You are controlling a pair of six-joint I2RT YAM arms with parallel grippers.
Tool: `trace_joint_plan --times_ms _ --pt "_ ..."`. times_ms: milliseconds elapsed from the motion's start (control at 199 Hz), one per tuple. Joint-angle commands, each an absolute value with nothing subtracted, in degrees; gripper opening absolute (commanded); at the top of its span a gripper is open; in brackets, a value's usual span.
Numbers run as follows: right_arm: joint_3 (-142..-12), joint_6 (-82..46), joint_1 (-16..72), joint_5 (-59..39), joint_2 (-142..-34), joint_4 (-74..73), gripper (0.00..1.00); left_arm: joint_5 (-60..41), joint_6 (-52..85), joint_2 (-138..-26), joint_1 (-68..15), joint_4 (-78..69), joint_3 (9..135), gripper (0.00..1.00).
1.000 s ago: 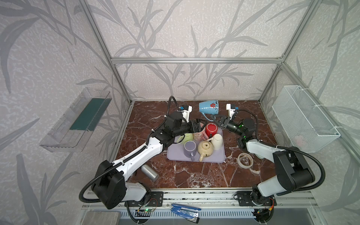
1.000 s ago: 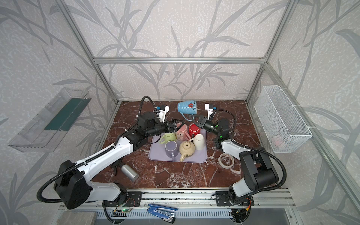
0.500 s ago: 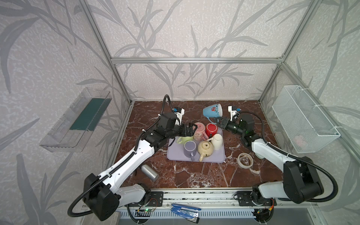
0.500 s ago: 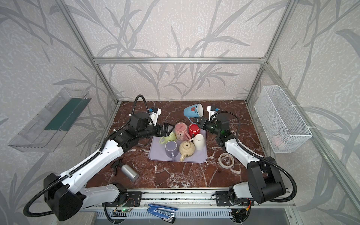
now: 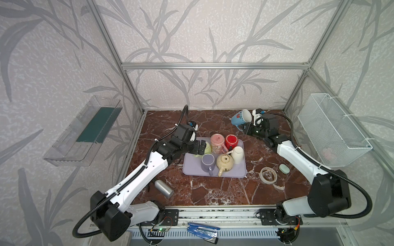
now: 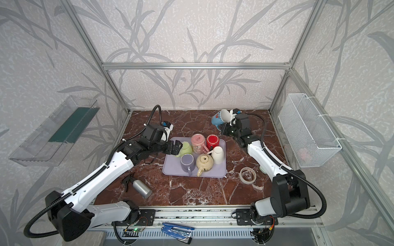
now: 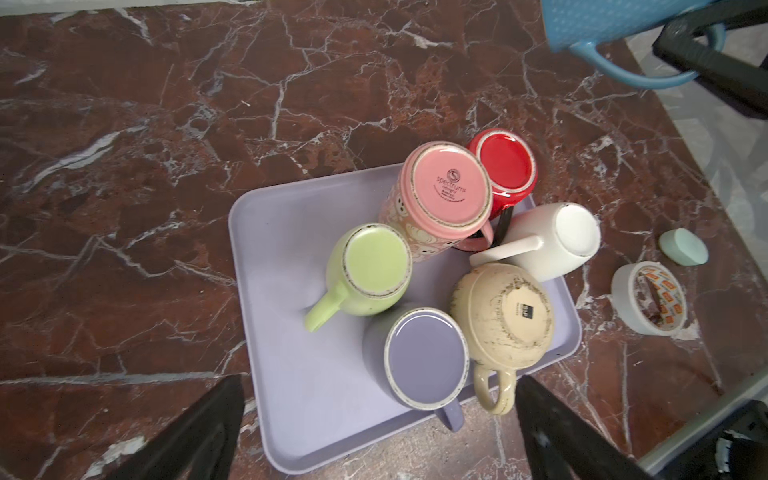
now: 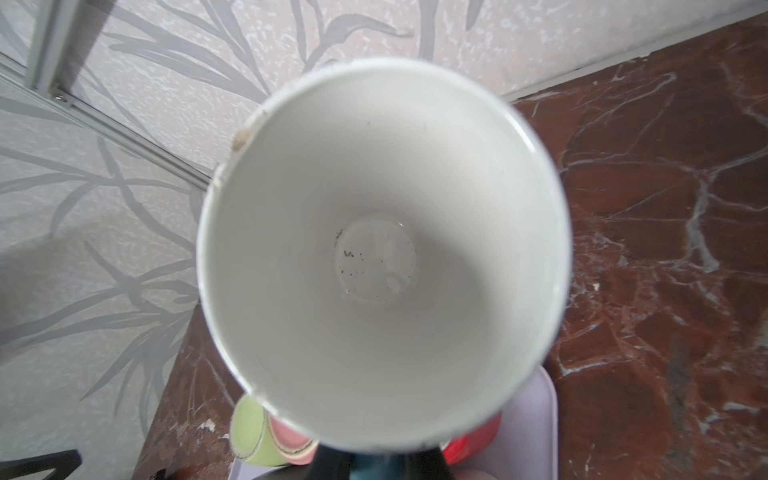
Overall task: Turn the mug right side up
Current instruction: 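Carry the blue mug beyond the tray with the right gripper while the left withdraws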
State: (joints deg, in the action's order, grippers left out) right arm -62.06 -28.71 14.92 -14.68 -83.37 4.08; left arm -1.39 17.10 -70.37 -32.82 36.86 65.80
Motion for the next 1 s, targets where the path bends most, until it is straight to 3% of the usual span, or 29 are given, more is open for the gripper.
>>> trace_joint_plan --times_ms 0,301,998 --pt "-67.0 -22.5 14.7 -9.3 -85.5 8.8 0.0 3.5 14.5 -69.6 -32.6 39.6 64.8 0.99" --pt "-74.0 -17.2 14.6 -2.5 -93.8 15.5 0.0 5.8 14.3 -72.4 -32.6 38.4 63.6 0.99" --pt "-84.0 -13.7 10.8 2.2 -109.3 20.2 0.0 6.5 13.9 -76.1 -31.9 38.2 62.1 0.99"
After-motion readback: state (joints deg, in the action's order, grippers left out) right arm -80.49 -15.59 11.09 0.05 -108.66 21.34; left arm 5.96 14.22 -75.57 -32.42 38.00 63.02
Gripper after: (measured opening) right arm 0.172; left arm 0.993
